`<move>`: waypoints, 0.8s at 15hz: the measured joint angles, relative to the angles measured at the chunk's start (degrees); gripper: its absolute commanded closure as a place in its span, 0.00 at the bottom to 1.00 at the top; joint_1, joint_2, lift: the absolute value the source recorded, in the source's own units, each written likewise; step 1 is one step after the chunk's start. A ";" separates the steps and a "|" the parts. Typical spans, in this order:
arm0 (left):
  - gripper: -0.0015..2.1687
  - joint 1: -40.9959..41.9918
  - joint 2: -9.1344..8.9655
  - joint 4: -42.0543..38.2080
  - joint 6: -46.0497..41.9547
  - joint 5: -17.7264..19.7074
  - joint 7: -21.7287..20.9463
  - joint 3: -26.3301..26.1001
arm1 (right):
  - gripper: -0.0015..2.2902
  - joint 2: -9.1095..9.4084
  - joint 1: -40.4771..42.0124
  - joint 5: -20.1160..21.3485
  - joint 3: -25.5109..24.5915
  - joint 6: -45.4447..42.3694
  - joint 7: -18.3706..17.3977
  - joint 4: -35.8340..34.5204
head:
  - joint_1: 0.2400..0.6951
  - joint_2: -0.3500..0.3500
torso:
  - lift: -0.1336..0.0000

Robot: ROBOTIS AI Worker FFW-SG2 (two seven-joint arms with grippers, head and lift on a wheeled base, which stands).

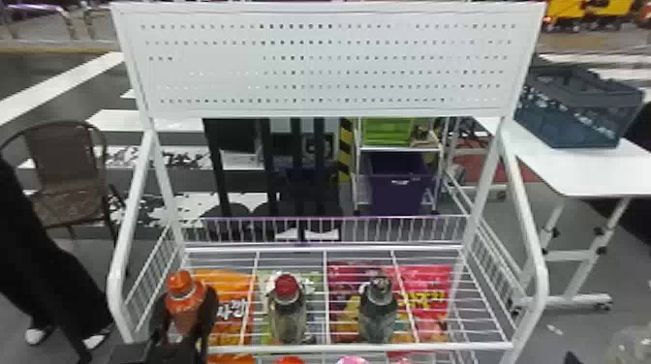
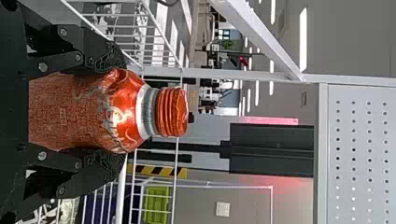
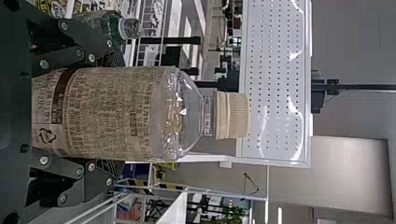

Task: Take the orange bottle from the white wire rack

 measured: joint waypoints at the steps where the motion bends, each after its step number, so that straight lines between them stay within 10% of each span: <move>1: 0.93 0.63 0.18 -1.14 0.06 0.00 0.19 0.07 | 0.48 0.00 -0.11 0.03 0.02 0.25 0.00 -0.11 | 0.57 0.50 | 1.00; 12: 0.93 24.67 3.33 -42.55 24.90 -0.39 0.33 9.42 | 0.48 0.00 -0.20 0.05 0.14 1.54 0.00 -0.96 | 0.57 0.50 | 1.00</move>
